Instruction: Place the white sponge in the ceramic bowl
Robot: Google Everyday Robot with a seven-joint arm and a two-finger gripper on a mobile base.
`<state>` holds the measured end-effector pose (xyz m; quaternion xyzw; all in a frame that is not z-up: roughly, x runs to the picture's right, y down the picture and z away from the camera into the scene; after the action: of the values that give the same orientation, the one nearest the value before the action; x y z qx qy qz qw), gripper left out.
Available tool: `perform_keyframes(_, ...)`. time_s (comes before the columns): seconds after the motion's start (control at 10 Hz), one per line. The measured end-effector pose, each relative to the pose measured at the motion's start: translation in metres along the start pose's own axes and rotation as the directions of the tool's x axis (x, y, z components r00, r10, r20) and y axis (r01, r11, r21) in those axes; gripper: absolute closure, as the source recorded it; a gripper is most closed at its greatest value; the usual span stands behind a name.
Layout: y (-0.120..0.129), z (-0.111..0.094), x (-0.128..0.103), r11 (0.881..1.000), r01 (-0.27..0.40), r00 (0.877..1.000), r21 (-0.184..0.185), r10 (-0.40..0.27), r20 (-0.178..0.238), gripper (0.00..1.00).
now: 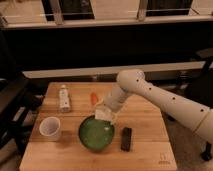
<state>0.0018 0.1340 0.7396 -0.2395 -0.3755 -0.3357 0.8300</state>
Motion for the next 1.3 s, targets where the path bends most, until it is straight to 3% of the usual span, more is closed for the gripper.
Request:
perform_keyframes(0.9, -0.003, 0.039, -0.004, 0.999, 0.036, 0.999, -0.004, -0.036, 0.034, 0.99)
perform_keyframes(1.3, -0.002, 0.042, 0.000, 0.999, 0.036, 0.998, -0.006, -0.035, 0.043, 0.66)
